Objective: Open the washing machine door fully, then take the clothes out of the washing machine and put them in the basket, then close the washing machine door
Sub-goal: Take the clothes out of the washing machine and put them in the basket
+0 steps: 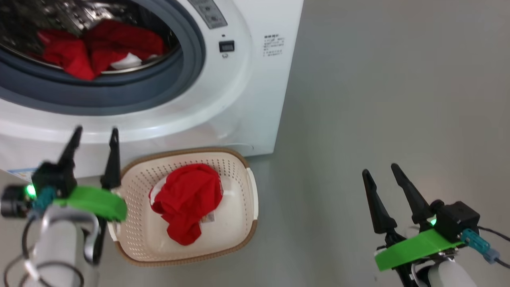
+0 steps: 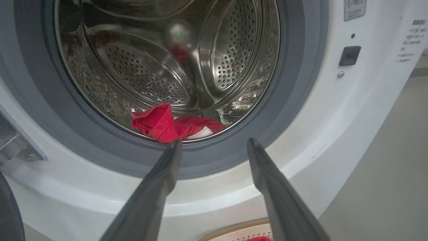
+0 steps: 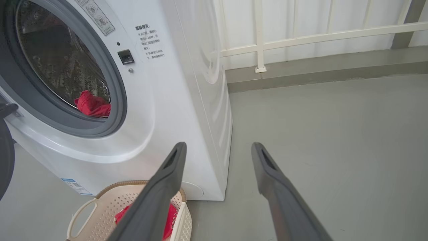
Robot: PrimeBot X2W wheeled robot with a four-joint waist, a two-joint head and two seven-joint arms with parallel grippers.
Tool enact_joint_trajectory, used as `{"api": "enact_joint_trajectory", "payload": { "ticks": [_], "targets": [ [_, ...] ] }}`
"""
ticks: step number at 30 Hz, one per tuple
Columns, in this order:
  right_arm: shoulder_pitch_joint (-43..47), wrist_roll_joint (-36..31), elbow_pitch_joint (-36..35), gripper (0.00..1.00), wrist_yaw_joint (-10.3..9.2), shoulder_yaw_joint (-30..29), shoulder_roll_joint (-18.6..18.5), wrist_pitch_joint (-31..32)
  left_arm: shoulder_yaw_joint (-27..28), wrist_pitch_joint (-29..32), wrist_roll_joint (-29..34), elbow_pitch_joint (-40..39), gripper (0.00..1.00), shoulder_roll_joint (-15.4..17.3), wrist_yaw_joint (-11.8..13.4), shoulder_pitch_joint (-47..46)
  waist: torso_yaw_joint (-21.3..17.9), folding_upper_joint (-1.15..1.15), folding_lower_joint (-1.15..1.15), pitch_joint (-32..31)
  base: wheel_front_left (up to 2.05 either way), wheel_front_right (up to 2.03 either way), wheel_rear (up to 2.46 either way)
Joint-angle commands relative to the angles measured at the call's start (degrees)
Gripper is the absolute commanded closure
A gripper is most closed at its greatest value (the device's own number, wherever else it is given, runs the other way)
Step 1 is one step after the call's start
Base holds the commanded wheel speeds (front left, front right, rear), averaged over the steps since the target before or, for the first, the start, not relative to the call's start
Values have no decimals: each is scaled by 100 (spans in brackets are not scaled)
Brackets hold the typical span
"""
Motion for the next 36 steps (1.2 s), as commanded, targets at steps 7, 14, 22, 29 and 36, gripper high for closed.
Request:
{"api": "enact_joint_trajectory", "payload": {
  "ticks": [7, 14, 22, 29, 36],
  "targets": [
    [-430, 40, -162, 0, 28, 251, 14, -37, -166, 127, 523, 879, 0, 514, 294, -1514, -278, 0, 0, 796, 0, 0, 0],
    [-679, 272, -196, 0, 28, 368, 17, -37, -266, 339, 716, 1953, 0, 829, 492, -2725, -466, 0, 0, 1139, 0, 0, 0],
    [-821, 419, -228, 0, 28, 499, 17, -37, -223, 428, 716, 3083, 0, 1229, 680, -3618, -692, 0, 0, 1386, 0, 0, 0],
    [-882, 492, -258, 0, 28, 549, 18, -37, -209, 360, 690, 3722, 0, 1600, 777, -4215, -842, 0, 0, 1577, 0, 0, 0],
    [-953, 537, -278, 0, 28, 642, 18, -37, -259, 324, 677, 4111, 0, 1816, 860, -4525, -952, 0, 0, 1712, 0, 0, 0]
  ]
}}
